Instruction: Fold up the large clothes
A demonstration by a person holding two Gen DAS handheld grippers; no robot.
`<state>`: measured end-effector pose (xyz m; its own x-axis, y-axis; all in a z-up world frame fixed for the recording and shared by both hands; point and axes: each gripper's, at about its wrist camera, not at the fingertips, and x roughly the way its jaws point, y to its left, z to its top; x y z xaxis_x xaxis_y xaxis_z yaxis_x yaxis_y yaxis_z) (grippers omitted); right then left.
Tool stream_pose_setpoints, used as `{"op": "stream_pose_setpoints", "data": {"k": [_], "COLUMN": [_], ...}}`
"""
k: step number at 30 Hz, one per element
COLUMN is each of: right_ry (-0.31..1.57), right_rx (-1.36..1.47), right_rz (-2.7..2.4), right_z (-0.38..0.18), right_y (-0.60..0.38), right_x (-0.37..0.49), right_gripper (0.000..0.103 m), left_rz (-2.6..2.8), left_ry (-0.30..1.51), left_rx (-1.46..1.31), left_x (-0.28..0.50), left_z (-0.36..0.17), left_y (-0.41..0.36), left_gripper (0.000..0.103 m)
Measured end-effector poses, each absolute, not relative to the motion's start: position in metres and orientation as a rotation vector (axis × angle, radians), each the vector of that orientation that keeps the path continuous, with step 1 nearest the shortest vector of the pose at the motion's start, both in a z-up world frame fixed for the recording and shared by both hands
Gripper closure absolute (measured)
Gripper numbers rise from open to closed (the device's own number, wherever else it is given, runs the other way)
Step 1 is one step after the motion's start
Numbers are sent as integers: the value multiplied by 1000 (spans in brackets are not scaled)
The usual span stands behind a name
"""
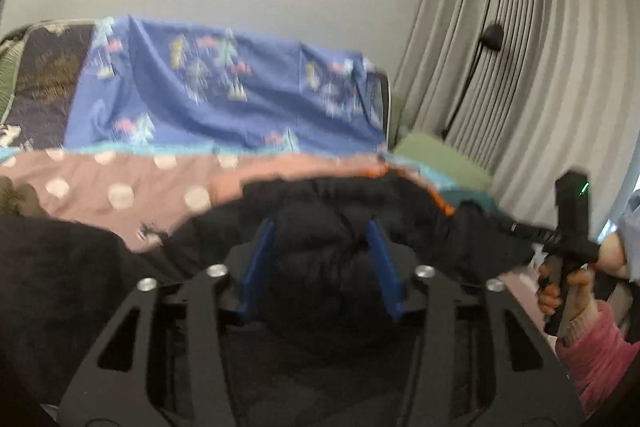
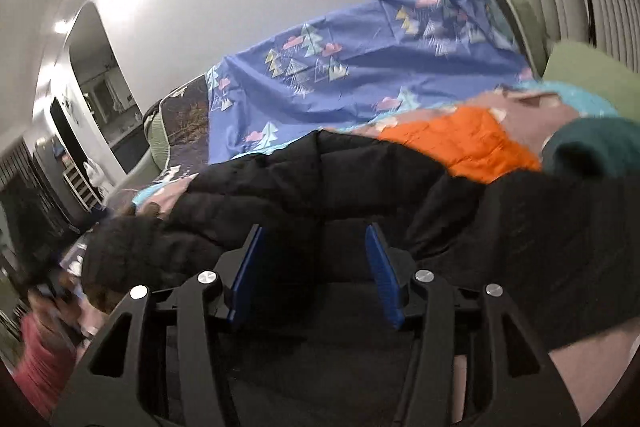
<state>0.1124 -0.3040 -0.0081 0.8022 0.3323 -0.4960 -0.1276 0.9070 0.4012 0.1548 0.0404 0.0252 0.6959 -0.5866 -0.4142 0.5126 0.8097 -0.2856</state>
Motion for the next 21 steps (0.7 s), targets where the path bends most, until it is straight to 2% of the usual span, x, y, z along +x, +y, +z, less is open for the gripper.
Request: {"op": "stream_pose_setpoints", "data": {"k": [5, 10, 12, 13, 14, 21], "right_ry": [635, 829, 793, 768, 728, 592], "right_rx": [299, 203, 247, 244, 231, 104], "right_rz": [308, 138, 161, 156, 139, 205], "right_z": [-31, -88, -79, -73, -63, -31], "right_y": [-242, -224, -235, -238, -241, -192], "right_x": [132, 167, 151, 144, 132, 99], "right_gripper": [59, 64, 64, 64, 64, 60], "left_rz": [-553, -452, -481, -479, -451, -202], "left_ry": [648, 750, 730, 703, 658, 593], "left_rx": [-67, -34, -81, -98, -118, -335], "left_x": [191, 205, 184, 170, 151, 64], "left_z": [-24, -61, -46, -38, -30, -31], "left_y": [-31, -49, -26, -13, 8, 154], "left_gripper": [60, 60, 51, 34, 22, 21]}}
